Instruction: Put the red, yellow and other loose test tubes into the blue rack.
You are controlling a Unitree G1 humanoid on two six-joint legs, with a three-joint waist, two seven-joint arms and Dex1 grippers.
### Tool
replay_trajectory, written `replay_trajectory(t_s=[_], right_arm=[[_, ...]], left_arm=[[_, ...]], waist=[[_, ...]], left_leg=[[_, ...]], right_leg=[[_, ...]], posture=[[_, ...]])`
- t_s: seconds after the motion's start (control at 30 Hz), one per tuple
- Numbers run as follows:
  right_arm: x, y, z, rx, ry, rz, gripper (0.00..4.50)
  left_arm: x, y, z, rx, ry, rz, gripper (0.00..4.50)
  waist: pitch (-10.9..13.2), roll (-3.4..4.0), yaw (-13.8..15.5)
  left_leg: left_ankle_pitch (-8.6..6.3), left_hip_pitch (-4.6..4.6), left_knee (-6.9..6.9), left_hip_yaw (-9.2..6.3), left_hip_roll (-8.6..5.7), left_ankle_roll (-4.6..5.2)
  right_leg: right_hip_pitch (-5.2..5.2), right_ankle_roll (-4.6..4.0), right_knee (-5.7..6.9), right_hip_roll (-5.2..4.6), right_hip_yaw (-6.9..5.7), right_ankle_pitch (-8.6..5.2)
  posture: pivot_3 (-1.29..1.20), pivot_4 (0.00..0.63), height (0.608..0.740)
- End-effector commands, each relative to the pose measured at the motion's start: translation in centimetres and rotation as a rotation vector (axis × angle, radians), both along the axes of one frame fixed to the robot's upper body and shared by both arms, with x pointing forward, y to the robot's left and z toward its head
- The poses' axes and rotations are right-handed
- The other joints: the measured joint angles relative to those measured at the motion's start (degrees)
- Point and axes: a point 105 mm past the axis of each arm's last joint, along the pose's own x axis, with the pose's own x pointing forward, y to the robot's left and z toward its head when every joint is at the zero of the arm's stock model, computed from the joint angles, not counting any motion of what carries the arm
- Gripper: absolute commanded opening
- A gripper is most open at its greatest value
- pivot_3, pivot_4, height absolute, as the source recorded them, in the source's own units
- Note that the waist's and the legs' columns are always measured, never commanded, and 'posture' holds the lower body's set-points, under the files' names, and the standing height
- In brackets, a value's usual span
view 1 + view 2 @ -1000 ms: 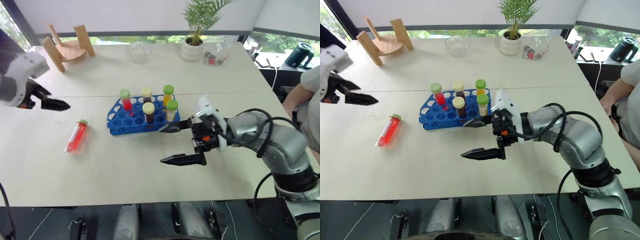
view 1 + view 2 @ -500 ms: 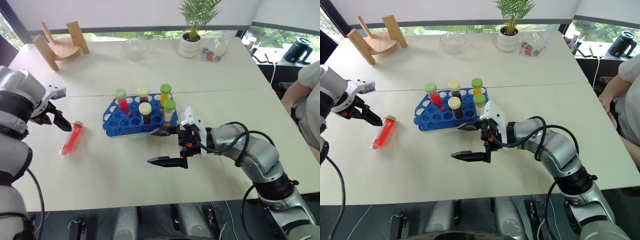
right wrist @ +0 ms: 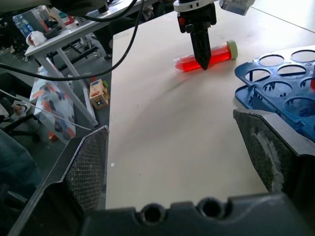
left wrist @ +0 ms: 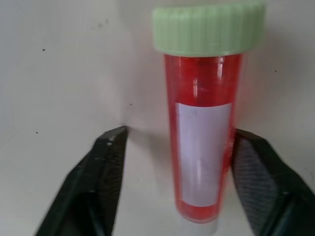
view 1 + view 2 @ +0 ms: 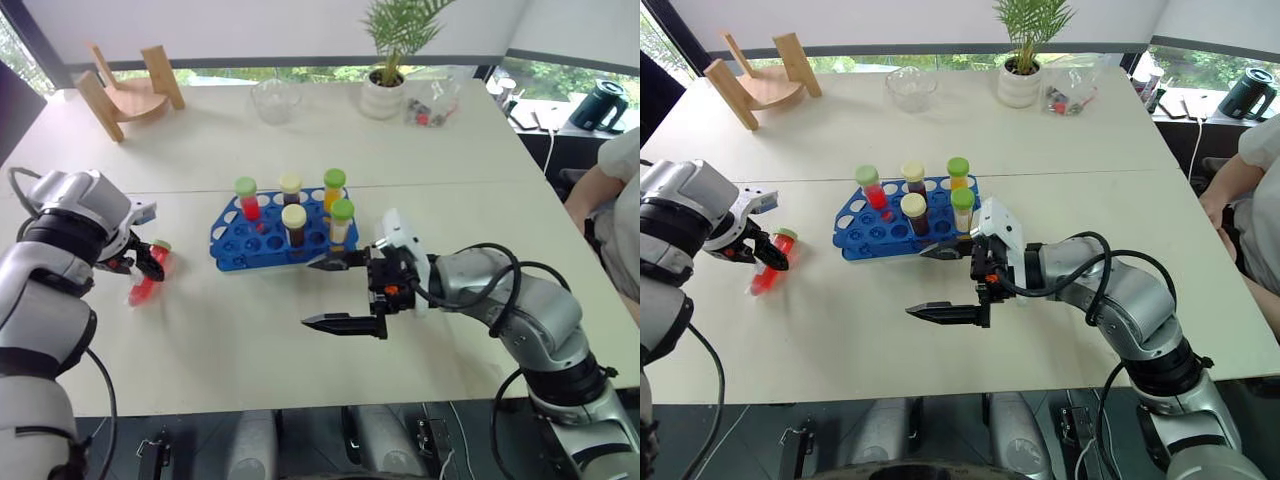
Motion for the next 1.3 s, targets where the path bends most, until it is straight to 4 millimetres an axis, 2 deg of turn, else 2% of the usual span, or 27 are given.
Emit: replay_trajectory(t_s=[0.03,0.07,0.17,0.23,0.27,0.33,0.4,0.43,0.47,0.53,0.6,0.63,0.7,0.77,0.87,0.93,1.1,1.3], right_arm=[[-0.5,0.1,1.0,0.017,-0.042,0.024,4.5],[-0.5,0.0,1.0,0.015,-0.04,0.024,4.5],[-0.4,-0.3,0.8,0.0,-0.038,0.018,4.5],[-0.2,-0.7,0.6,-0.014,-0.043,0.005,4.5],[-0.2,-1.1,0.6,-0.018,-0.046,-0.004,4.5],[0.0,-1.6,0.7,-0.023,-0.048,-0.028,4.5],[0.3,-2.1,0.7,-0.028,-0.041,-0.055,4.5],[0.5,-2.4,0.7,-0.03,-0.035,-0.069,4.5],[0.8,-2.7,0.7,-0.032,-0.026,-0.082,4.5],[1.3,-3.3,0.7,-0.041,-0.017,-0.104,4.5],[2.1,-3.5,1.1,-0.053,-0.022,-0.113,4.5],[2.4,-3.4,1.4,-0.053,-0.023,-0.11,4.5],[2.7,-3.3,1.7,-0.05,-0.02,-0.099,4.5],[2.8,-3.3,1.7,-0.06,-0.019,-0.087,4.5],[2.9,-3.4,1.8,-0.075,-0.018,-0.07,4.5],[3.0,-3.4,1.8,-0.078,-0.018,-0.066,4.5],[2.9,-3.2,1.8,-0.069,-0.016,-0.067,4.5],[2.8,-3.2,1.7,-0.053,-0.011,-0.086,4.5]], left_arm=[[0.3,-1.8,-0.9,-0.072,-0.01,-0.019,1.19],[0.4,-1.9,-1.0,-0.073,-0.018,-0.018,0.83],[1.3,-2.5,0.0,-0.121,-0.12,-0.063,0.8],[2.4,-2.3,2.0,-0.164,-0.282,-0.144,0.8],[3.0,-2.2,3.3,-0.186,-0.402,-0.206,0.8],[3.2,-2.0,7.6,-0.309,-0.733,-0.337,0.8],[1.3,-2.2,13.6,-0.531,-1.152,-0.392,0.8],[0.0,-1.9,15.4,-0.634,-1.297,-0.367,0.8],[-0.7,-1.8,15.7,-0.678,-1.364,-0.327,0.8],[-1.2,-4.1,14.2,-0.818,-1.267,-0.313,0.8],[-1.5,-8.2,12.6,-0.818,-1.361,-0.383,0.8],[-1.6,-9.5,11.9,-0.807,-1.411,-0.388,0.8],[-1.7,-10.9,10.6,-0.8,-1.437,-0.364,0.8],[-1.8,-11.8,9.7,-0.817,-1.442,-0.347,0.8],[-2.0,-13.7,7.5,-0.818,-1.416,-0.373,0.8],[-1.8,-14.1,6.3,-0.779,-1.412,-0.391,0.8],[-1.2,-13.7,4.4,-0.71,-1.41,-0.383,0.8],[-0.8,-12.8,3.3,-0.643,-1.412,-0.382,0.8]], waist=[[-0.01,0.01,0.21],[-0.03,0.04,0.3],[-0.09,0.17,0.92],[-0.09,0.18,1.5],[-0.08,0.18,1.68],[-0.07,0.16,1.84],[-0.03,0.0,1.77],[-0.03,-0.11,1.75],[-0.05,-0.14,1.64],[-0.07,-0.12,1.41],[-0.12,0.07,1.56],[-0.14,0.15,1.62],[-0.08,-0.01,1.61],[-0.09,-0.35,1.38],[-0.13,-0.27,1.04],[-0.15,-0.22,1.16],[-0.14,-0.22,1.27],[-0.14,-0.22,1.28]], left_leg=[[0.0,0.02,0.01,0.0,-0.03,0.0],[0.0,0.03,0.04,0.0,-0.04,0.0],[0.0,0.21,0.04,0.02,-0.08,0.0],[0.0,0.32,0.0,0.0,-0.07,0.0],[0.0,0.34,-0.01,0.0,-0.06,0.0],[0.04,0.34,0.02,-0.03,-0.04,-0.07],[0.11,0.3,0.05,-0.01,0.03,-0.19],[0.18,0.24,0.06,-0.01,0.07,-0.31],[0.2,0.15,0.1,-0.07,0.08,-0.35],[0.19,0.18,0.11,0.01,0.02,-0.34],[0.18,0.51,0.01,0.04,-0.09,-0.32],[0.18,0.81,-0.07,0.02,-0.15,-0.32],[0.17,1.1,-0.09,0.08,-0.18,-0.31],[0.18,1.01,-0.01,0.02,-0.07,-0.33],[0.17,1.01,-0.11,0.05,0.06,-0.32],[0.17,1.08,-0.19,0.09,0.05,-0.32],[0.17,1.06,-0.18,0.09,0.04,-0.31],[0.17,1.03,-0.19,0.1,0.03,-0.31]], right_leg=[[0.03,0.0,0.0,-0.02,0.0,0.0],[0.05,0.01,0.0,-0.04,0.0,0.0],[0.22,0.02,0.0,-0.08,0.01,0.0],[0.3,0.01,0.02,-0.05,0.01,-0.01],[0.31,0.01,0.04,-0.05,0.01,0.0],[0.34,0.0,0.06,-0.08,-0.04,0.0],[0.32,-0.02,0.04,-0.15,-0.04,0.01],[0.3,-0.03,0.01,-0.19,-0.09,0.03],[0.29,-0.03,0.02,-0.21,-0.15,0.03],[0.31,0.06,-0.04,-0.24,-0.11,0.09],[0.61,0.1,-0.11,-0.23,-0.04,0.1],[0.98,0.14,-0.19,-0.27,-0.03,0.08],[1.31,0.17,-0.3,-0.31,0.04,0.08],[1.22,0.17,-0.3,-0.12,0.05,0.12],[1.1,0.09,-0.29,0.03,0.08,0.17],[1.12,0.08,-0.29,0.02,0.1,0.16],[1.1,0.07,-0.3,0.02,0.1,0.16],[1.09,0.07,-0.31,0.02,0.1,0.16]], posture=[[0.0,0.15,0.74],[0.0,0.15,0.74],[0.0,0.15,0.74],[0.0,0.15,0.74],[0.0,0.15,0.74],[0.0,0.15,0.74],[0.0,0.15,0.74],[0.0,0.15,0.74],[0.0,0.15,0.74],[0.0,0.15,0.74],[0.0,0.15,0.74],[0.0,0.15,0.74],[0.0,0.15,0.74],[0.0,0.15,0.74],[0.0,0.15,0.74],[0.0,0.15,0.74],[0.0,0.15,0.74],[0.0,0.15,0.74]])
